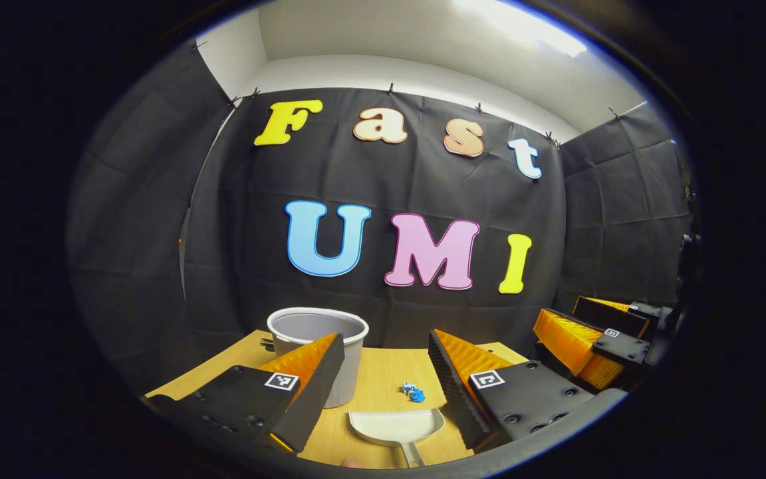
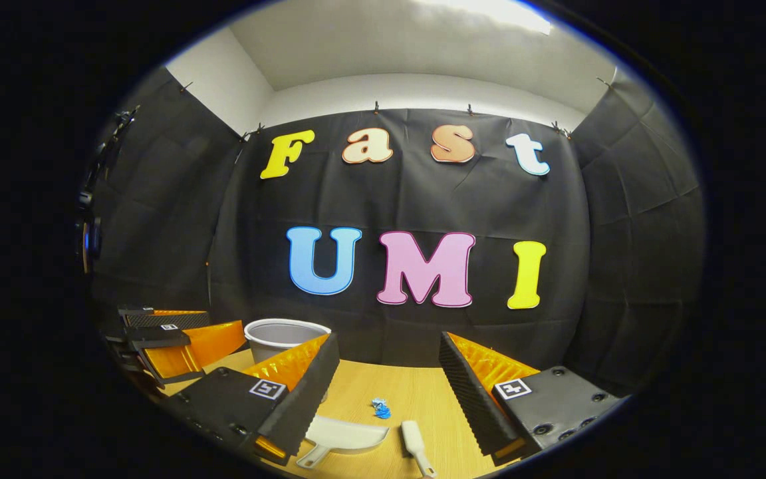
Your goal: Pick up the small broom and dustpan from the desktop, sweep the trash into the dustpan with the broom, and then empty the trash into the garbage bin.
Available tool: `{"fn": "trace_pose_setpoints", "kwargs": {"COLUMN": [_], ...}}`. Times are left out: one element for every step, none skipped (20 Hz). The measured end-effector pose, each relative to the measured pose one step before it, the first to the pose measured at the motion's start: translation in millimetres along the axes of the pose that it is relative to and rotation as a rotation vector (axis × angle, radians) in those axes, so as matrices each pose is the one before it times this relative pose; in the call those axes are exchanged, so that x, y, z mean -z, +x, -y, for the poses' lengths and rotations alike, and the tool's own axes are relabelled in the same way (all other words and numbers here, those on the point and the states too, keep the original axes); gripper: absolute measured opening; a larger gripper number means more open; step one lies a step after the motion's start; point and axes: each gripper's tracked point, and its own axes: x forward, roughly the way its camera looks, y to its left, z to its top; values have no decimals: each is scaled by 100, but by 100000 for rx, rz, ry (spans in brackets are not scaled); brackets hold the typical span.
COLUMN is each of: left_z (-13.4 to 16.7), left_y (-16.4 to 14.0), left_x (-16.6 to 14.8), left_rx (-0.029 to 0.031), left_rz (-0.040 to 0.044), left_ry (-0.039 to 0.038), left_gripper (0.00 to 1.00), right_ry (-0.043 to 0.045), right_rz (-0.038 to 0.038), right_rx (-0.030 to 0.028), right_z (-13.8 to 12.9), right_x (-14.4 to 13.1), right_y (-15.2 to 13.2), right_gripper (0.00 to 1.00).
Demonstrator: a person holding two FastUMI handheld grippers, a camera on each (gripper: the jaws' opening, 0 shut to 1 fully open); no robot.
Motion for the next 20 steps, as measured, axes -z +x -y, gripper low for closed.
{"fn": "trace_pose_setpoints", "kwargs": {"left_z": [-173, -89, 84, 63, -31, -110, -66, 9, -10, -5, -105, -21, 49, 71, 275, 112, 103, 174, 229, 213], "left_y": [44, 137, 35, 67, 97, 141, -3, 44, 9, 105, 114, 142, 121, 234, 383, 400, 366, 415, 312, 415], "left_x": [-157, 25, 58, 270, 254, 245, 241, 228, 50, 163, 92, 54, 129, 20, 215, 281, 441, 297, 394, 312], "left_rx": [-635, -202, 13, -35, -355, -446, -419, -394, -435, -614, -623, -652, -856, -759, -601, -1098, -1255, -1193, -1077, -989], "left_rz": [285, 42, -154, -726, -927, -1067, -1079, -733, -760, -682, -534, -495, -433, -322, -833, -1082, -1309, -1299, -1324, -1337], "left_ry": [12, -107, -205, -262, -298, -422, -474, -448, -183, -35, -41, -85, -265, -542, -572, -829, -1151, -1250, -1130, -422], "left_gripper": [76, 76, 76, 76, 76, 76, 76, 76, 76, 76, 76, 76, 76, 76, 76, 76, 76, 76, 76, 76], "right_ry": [441, 292, 119, 5, -96, -126, -196, -174, -60, 203, 292, 164, 96, 122, 46, -136, -210, -305, -337, 155], "right_rz": [-323, -240, -266, -374, -491, -515, -528, -434, -529, -495, -606, -623, -163, 119, 81, -128, -280, -362, -582, -1152], "right_rx": [72, 124, 201, 41, -68, -227, -237, -192, -307, -431, -703, -827, -711, -766, -1090, -1231, -1472, -1592, -1508, -1372], "right_z": [8, 108, 31, 83, 8, -12, 77, 104, 29, 16, 60, 14, 110, 162, 135, 181, 104, 124, 187, 244], "right_x": [34, 8, 38, 49, 208, 97, 119, 104, 74, 70, 148, -34, -95, -180, -151, 19, 146, 211, 303, 533], "right_y": [66, 100, 20, 73, -39, 127, 26, 39, 204, 331, 270, 310, 453, 354, 404, 422, 443, 344, 450, 442], "right_gripper": [98, 98, 98, 98, 98, 98, 98, 98, 98, 98, 98, 98, 98, 98, 98, 98, 98, 98, 98, 98]}}
